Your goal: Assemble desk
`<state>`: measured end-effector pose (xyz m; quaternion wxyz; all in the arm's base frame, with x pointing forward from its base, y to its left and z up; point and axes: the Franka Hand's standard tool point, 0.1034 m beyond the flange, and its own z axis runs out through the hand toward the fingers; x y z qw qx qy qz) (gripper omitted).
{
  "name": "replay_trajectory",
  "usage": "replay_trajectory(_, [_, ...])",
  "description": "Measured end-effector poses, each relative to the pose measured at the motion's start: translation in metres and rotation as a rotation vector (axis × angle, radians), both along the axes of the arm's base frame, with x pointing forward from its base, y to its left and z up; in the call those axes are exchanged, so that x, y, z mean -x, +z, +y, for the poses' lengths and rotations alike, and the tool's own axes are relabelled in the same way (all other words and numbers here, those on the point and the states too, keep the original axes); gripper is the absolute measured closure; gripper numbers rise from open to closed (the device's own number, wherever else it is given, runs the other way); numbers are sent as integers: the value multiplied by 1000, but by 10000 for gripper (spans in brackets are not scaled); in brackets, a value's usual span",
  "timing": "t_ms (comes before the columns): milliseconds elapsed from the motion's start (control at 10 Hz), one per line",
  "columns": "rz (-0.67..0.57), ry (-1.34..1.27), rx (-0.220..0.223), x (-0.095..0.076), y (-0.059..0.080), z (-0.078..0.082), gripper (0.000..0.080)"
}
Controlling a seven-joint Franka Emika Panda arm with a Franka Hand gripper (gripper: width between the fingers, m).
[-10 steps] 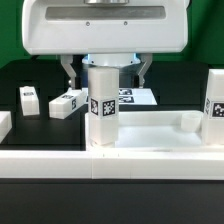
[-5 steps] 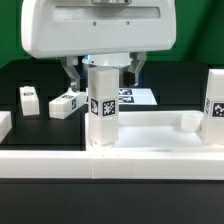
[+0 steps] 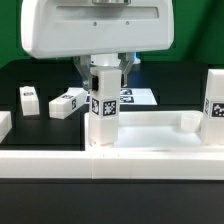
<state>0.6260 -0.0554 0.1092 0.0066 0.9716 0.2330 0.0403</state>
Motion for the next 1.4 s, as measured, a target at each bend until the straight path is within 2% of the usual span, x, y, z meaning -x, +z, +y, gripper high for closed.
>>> replay_trajectory(200, [-1,-92,-12,0,0,0,511])
replay_trajectory(1400, [-10,-1385,-133,2,-3,-2,509])
